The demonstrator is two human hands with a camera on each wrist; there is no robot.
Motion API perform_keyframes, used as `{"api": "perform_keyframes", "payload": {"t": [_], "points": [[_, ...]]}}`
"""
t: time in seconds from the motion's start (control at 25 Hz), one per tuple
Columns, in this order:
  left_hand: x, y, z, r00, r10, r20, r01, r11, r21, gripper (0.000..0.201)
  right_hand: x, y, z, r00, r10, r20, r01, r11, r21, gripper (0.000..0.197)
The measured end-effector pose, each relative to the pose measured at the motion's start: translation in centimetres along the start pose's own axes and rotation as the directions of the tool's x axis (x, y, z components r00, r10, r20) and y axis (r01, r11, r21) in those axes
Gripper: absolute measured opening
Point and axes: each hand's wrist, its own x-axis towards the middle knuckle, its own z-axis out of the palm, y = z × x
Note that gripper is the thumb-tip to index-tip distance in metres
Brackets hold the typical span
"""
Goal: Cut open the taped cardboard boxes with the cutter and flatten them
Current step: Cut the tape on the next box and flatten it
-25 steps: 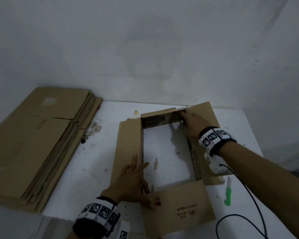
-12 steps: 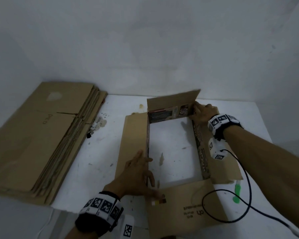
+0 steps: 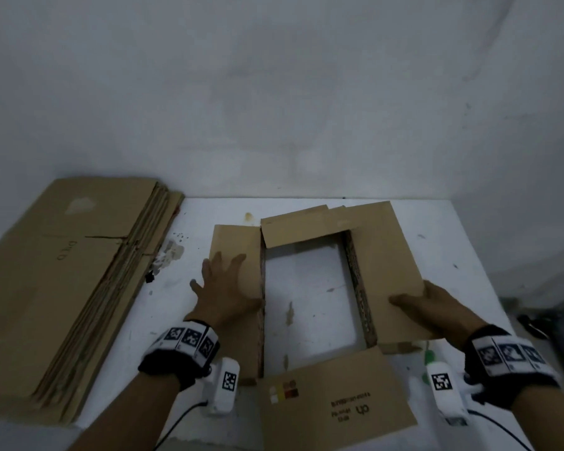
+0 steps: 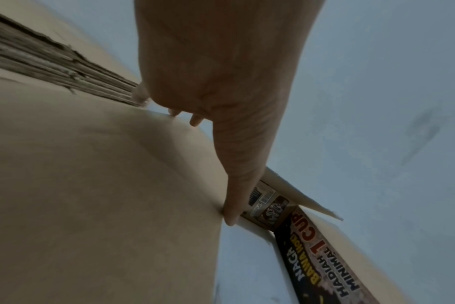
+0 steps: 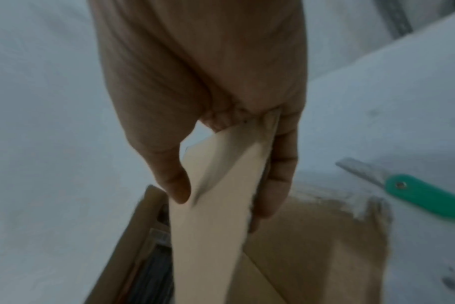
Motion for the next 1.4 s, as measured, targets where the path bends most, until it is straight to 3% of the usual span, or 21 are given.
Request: {"api": "perform_keyframes", "payload": {"t": [0.08,0.16,0.32,0.4,0.52,0.6,0.64,0.68,0.76,0.8,0.84,0.88,0.92,1.0,1.08,1.12,1.24,1.32,1.4], "points": [[1.3,1.3,-0.5,1.0,0.025,0.0,-0.025,0.995,0.096,0.108,-2.0,-0.4,-0.4,0.995,-0.037,0.088,0.016,0.972,0.234,0.043],[2.5,2.7,-1.1,0.997,0.064,-0.032,-0.057,0.983,0.172,0.11,-3.9,-2.1,-0.7,0.984,-0.127,0.123,0.079,0.937,0.34,0.039],[6.5,5.0,-3.2,0.989,0.151,-0.011,-0.149,0.984,0.096,0.118,-6.8,-6.5,0.1,0.962,-0.262,0.078,0.232,0.934,0.271,0.029],[7.7,6.1,-4.4,0.984,0.178,-0.014,-0.176,0.982,0.06,0.101,-8.4,-8.8,0.8,0.946,-0.319,0.056,0.302,0.932,0.201,0.022],[8.5,6.8,-6.5,0.965,0.07,-0.254,-0.135,0.959,-0.249,0.059,-10.8,-11.5,2.1,0.919,-0.391,0.046,0.386,0.918,0.096,0.016],[8.8,6.3,-8.0,0.908,-0.112,-0.405,-0.093,0.886,-0.454,0.065,-12.4,-12.8,3.2,0.895,-0.441,0.063,0.437,0.897,0.068,0.021],[9.0,5.9,-8.6,0.874,-0.208,-0.439,-0.08,0.829,-0.553,0.067,-13.0,-13.4,3.8,0.883,-0.462,0.077,0.459,0.886,0.062,0.024],[9.4,5.1,-9.0,0.87,-0.284,-0.402,-0.072,0.734,-0.676,0.06,-13.5,-14.2,4.6,0.872,-0.48,0.096,0.476,0.877,0.064,0.027],[9.7,4.4,-9.7,0.948,-0.287,-0.138,-0.009,0.411,-0.912,0.049,-14.3,-16.0,6.1,0.855,-0.503,0.126,0.492,0.864,0.111,0.028],[10.2,3.9,-9.4,0.972,-0.237,-0.003,0.06,0.259,-0.964,0.062,-14.5,-16.9,7.0,0.849,-0.509,0.14,0.493,0.86,0.133,0.028],[10.4,3.4,-9.5,0.975,-0.203,0.089,0.126,0.179,-0.976,0.089,-14.6,-17.9,8.0,0.841,-0.518,0.155,0.5,0.854,0.146,0.027],[9.8,3.2,-9.7,0.97,-0.178,0.162,0.192,0.166,-0.967,0.107,-14.6,-18.7,9.0,0.832,-0.53,0.168,0.51,0.847,0.147,0.025],[9.2,3.0,-9.9,0.973,-0.133,0.187,0.213,0.222,-0.952,0.103,-14.5,-19.4,10.2,0.822,-0.541,0.178,0.523,0.841,0.14,0.025],[7.6,2.5,-10.4,0.983,-0.043,0.177,0.18,0.381,-0.907,0.056,-13.8,-20.4,12.5,0.807,-0.563,0.177,0.553,0.826,0.106,0.024],[6.4,1.2,-10.9,0.984,-0.016,0.176,0.166,0.431,-0.887,0.021,-12.5,-21.2,14.7,0.797,-0.582,0.161,0.576,0.813,0.087,0.026],[5.8,0.3,-11.4,0.986,-0.018,0.169,0.16,0.43,-0.888,0.016,-11.8,-21.7,15.9,0.798,-0.581,0.159,0.576,0.813,0.084,0.031],[3.6,-2.2,-13.3,0.989,-0.009,0.144,0.133,0.455,-0.881,0.036,-10.3,-22.9,19.6,0.806,-0.565,0.177,0.565,0.823,0.056,0.056],[2.3,-4.2,-14.0,0.993,-0.003,0.119,0.108,0.451,-0.886,0.065,-9.5,-23.4,21.9,0.792,-0.579,0.192,0.582,0.812,0.045,0.058],[0.6,-5.3,-14.1,0.988,0.045,0.149,0.118,0.409,-0.905,0.071,-8.6,-23.9,23.9,0.798,-0.569,0.199,0.575,0.817,0.034,0.054]]}}
